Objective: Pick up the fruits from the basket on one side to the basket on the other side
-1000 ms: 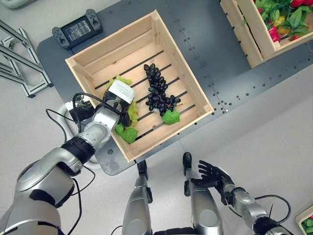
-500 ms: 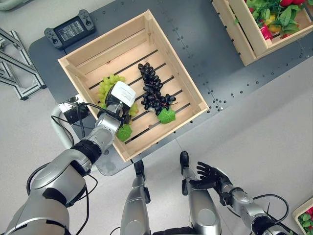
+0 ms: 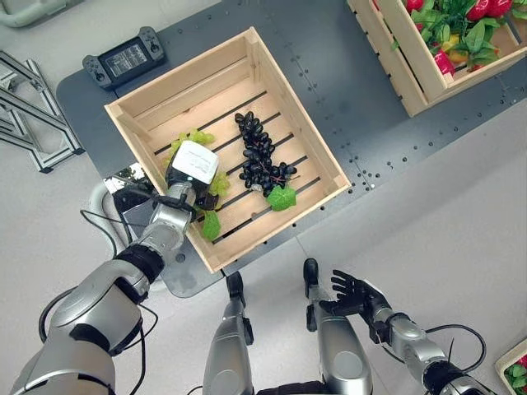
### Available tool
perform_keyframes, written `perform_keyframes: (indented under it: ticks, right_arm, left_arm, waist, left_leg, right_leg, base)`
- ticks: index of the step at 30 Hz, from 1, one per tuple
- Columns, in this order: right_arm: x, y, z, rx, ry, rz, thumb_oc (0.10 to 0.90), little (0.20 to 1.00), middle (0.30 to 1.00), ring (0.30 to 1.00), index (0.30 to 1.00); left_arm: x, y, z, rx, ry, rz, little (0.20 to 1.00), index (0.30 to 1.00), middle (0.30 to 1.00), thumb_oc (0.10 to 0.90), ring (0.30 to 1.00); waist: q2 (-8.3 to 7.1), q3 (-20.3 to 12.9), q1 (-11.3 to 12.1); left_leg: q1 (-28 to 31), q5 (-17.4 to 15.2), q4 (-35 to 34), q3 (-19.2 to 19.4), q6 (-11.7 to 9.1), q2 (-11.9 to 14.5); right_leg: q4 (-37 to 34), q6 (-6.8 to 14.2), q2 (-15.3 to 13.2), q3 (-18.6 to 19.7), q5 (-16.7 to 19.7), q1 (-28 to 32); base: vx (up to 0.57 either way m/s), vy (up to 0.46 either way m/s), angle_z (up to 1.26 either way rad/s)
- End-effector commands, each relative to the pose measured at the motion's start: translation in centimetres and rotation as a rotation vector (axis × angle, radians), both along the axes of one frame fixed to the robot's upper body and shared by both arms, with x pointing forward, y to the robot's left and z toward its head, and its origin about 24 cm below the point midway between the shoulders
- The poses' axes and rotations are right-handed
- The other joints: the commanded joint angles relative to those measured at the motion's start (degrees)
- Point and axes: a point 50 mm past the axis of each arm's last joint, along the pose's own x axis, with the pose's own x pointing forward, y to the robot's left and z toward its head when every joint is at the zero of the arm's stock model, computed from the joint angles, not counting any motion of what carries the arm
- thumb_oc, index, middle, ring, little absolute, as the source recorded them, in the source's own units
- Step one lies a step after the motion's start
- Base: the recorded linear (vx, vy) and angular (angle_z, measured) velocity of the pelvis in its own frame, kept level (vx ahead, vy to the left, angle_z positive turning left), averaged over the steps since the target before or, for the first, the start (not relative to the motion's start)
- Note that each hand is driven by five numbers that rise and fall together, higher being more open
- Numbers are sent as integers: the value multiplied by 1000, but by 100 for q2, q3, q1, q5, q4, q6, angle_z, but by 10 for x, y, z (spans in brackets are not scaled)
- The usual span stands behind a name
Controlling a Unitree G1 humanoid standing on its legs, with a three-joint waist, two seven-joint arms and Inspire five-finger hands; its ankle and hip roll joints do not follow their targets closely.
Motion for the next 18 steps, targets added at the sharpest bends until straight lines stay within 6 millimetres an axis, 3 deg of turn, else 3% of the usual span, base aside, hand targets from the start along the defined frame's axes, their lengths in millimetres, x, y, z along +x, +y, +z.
perform_keyframes:
  ticks: [1,6,11,13,15,18]
  right_arm:
    - [-16,-11,-1,34,-51,-122,800,900,900,900,900]
    - [-28,-13,-2,49,-82,-206,800,900,900,900,900]
    - [-28,-10,7,68,-153,-263,800,900,900,900,900]
    - [-27,-7,13,76,-195,-285,800,900,900,900,900]
    - [-27,-5,19,92,-236,-317,800,900,900,900,900]
    - [-26,-5,30,102,-304,-330,800,900,900,900,900]
  left_arm:
    - [-11,35,67,-105,-412,-41,300,300,300,400,300]
    - [-40,30,64,-311,-607,-186,300,300,300,400,300]
    - [-66,18,63,-530,-778,-339,300,300,300,400,300]
    - [-78,11,57,-828,-846,-407,300,300,300,400,300]
    - [-91,1,49,-951,-904,-478,300,300,300,400,300]
    - [-106,-4,53,-1080,-980,-565,300,300,300,400,300]
  waist:
    - [-58,-330,227]
    - [28,-661,364]
    - [50,-982,442]
    - [48,-1137,472]
    - [38,-1285,501]
    - [27,-1502,509]
  left_leg:
    - [80,-645,405,-100,115,-322]
    - [450,-577,6,-218,82,-303]
    - [751,-489,-348,-265,38,-287]
    - [875,-473,-461,-290,40,-293]
    - [995,-464,-558,-318,36,-290]
    - [1120,-483,-620,-317,20,-288]
  right_leg:
    - [204,-79,47,-30,-195,26]
    - [-57,-83,39,-131,-224,416]
    - [-349,-66,17,-194,-151,728]
    - [-433,-54,1,-225,-125,851]
    - [-513,-27,-25,-251,-98,975]
    - [-670,17,-73,-272,-18,1147]
  base:
    - [36,-10,10]
    - [61,-24,9]
    - [50,-21,14]
    - [41,-24,0]
    - [54,-31,4]
    - [45,-24,9]
